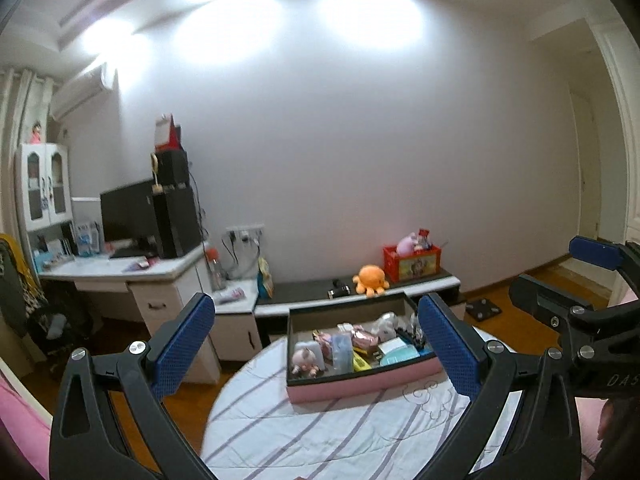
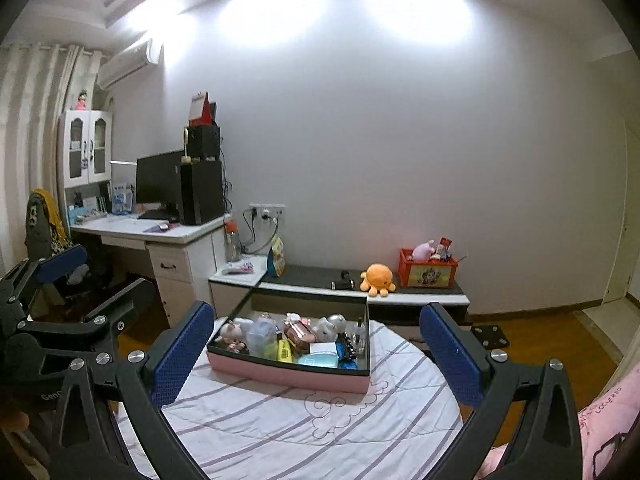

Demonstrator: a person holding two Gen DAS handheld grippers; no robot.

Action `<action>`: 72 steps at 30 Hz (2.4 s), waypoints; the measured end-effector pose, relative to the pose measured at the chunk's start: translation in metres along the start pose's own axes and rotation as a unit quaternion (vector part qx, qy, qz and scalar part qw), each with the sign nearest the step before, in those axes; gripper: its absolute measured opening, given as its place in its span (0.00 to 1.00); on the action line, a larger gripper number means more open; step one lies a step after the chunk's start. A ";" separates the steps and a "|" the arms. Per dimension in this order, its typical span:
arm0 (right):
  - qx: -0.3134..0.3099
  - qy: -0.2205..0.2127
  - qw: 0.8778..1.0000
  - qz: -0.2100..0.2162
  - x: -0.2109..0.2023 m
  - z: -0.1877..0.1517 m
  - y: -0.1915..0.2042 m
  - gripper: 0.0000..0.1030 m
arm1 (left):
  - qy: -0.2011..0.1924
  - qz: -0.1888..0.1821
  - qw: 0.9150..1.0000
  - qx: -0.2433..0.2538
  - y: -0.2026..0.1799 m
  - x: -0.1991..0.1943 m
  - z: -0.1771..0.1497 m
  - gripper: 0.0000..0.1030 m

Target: Organize rigid objects

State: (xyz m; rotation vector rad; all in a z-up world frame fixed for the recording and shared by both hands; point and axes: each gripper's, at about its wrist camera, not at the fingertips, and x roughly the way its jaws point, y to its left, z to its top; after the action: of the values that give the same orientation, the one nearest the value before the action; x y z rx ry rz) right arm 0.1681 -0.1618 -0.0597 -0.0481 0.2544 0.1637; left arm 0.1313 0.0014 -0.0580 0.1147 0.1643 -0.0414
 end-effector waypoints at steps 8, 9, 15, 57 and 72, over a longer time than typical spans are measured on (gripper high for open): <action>0.003 -0.043 0.999 -0.004 -0.049 0.009 0.009 1.00 | -0.052 0.008 0.999 -0.001 0.001 -0.057 0.017 1.00; 0.003 -0.045 0.999 -0.004 -0.054 0.010 0.010 1.00 | -0.057 0.012 0.998 0.002 0.000 -0.064 0.018 1.00; 0.009 -0.056 0.998 -0.008 -0.078 0.008 0.013 1.00 | -0.082 0.039 0.996 0.001 -0.004 -0.103 0.016 1.00; -0.002 -0.097 0.995 -0.015 -0.144 0.003 0.031 1.00 | -0.103 0.034 0.994 -0.019 -0.009 -0.168 0.016 1.00; 0.005 -0.102 0.995 -0.023 -0.147 -0.001 0.031 1.00 | -0.100 0.029 0.994 -0.019 -0.010 -0.167 0.018 1.00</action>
State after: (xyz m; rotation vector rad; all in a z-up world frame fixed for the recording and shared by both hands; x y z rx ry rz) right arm 0.0225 -0.1542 -0.0245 -0.0268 0.0507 0.1210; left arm -0.0312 -0.0053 -0.0139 0.0765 -0.0379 0.0077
